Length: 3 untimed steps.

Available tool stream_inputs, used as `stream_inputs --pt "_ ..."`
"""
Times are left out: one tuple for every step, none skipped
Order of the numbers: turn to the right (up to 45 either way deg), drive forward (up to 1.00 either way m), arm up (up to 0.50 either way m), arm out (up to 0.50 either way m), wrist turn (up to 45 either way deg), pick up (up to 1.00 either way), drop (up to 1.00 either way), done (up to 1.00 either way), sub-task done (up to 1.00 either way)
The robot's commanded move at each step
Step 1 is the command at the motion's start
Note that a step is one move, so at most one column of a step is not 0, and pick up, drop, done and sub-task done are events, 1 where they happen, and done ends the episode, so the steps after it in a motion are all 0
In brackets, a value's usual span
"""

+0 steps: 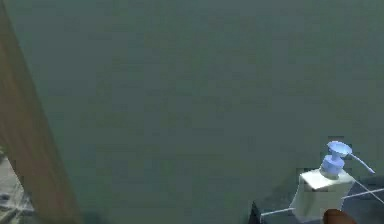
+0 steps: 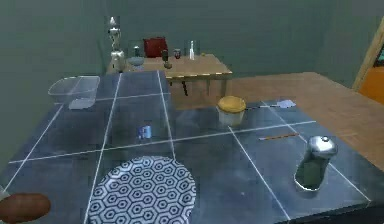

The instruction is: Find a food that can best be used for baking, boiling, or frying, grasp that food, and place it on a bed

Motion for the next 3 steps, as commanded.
stream_inputs --pt "-39.0 0.00 0.00 0.00 0.0 0.00 0.00 0.00 0.00" --pt "0.0 0.00 0.50 0.00 0.0 0.00 0.00 0.00 0.00" --pt "0.0 0.00 0.38 0.00 0.0 0.00 0.00 0.00 0.00"
